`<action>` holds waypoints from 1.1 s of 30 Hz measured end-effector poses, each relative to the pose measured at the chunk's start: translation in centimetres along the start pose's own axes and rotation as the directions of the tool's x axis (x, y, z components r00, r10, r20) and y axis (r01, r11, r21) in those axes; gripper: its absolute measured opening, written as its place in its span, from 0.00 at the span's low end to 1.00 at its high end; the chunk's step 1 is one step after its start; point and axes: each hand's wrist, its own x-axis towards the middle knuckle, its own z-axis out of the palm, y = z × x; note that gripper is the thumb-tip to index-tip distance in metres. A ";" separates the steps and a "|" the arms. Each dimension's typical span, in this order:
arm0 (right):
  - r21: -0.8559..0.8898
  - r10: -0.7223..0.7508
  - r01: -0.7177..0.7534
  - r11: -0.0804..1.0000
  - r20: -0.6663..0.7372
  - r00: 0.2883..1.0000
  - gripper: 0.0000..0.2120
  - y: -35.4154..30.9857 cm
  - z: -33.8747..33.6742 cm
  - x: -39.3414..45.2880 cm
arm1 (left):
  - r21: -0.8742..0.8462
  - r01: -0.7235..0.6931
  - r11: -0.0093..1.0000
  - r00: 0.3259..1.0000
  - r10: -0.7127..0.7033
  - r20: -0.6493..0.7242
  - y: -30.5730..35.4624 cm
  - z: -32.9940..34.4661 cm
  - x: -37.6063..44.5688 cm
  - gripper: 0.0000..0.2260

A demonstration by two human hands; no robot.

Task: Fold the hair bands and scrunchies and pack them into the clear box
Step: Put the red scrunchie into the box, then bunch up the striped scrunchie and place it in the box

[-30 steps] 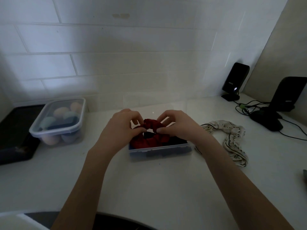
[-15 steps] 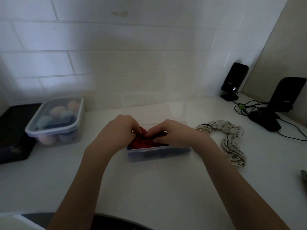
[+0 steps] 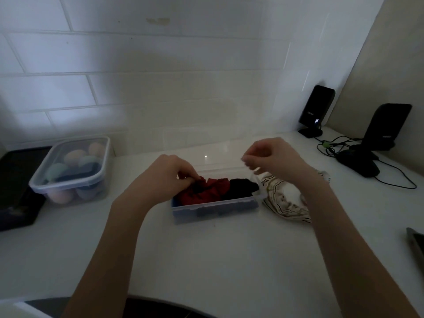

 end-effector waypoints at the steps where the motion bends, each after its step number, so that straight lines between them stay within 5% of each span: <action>1: -0.047 0.066 -0.068 0.997 -0.052 0.996 0.06 0.7 -1.2 -0.3 | -0.019 0.004 1.000 0.999 -0.005 -0.047 0.0 -0.1 0.0 0.09; 5: -0.448 0.420 -0.337 0.828 0.097 0.902 0.14 2.6 -1.9 -2.7 | -0.024 -0.026 0.999 0.971 0.019 -0.238 0.7 -0.3 0.5 0.09; 12: -0.659 0.474 -0.308 0.686 0.084 0.876 0.15 4.6 0.8 -2.1 | -0.096 -0.120 0.988 0.977 0.101 -0.188 3.3 1.4 1.1 0.08; 17: -0.283 0.307 -0.350 0.893 -0.186 0.933 0.15 4.0 0.1 -2.4 | -0.246 -0.148 0.958 0.980 0.108 -0.168 3.9 2.7 1.6 0.11; 21: 0.176 0.138 -0.090 0.980 -0.285 0.949 0.04 -0.1 -1.7 -3.0 | -0.362 -0.192 0.912 0.969 0.117 -0.219 4.4 3.3 2.2 0.25; 25: 0.453 -0.011 0.023 0.891 -0.030 0.999 0.09 -3.4 -2.7 -3.3 | -0.482 -0.187 0.856 0.978 0.118 -0.170 6.1 3.5 3.1 0.38; 30: 0.787 -0.124 0.032 0.616 0.057 0.991 0.10 -4.4 -3.7 -3.0 | -0.640 -0.156 0.752 0.988 0.107 -0.115 7.6 3.2 3.9 0.11; 33: 0.843 -0.150 0.077 0.532 0.004 0.989 0.05 -3.8 -4.2 -2.8 | -0.714 -0.080 0.696 0.997 0.049 -0.063 7.6 3.0 3.9 0.06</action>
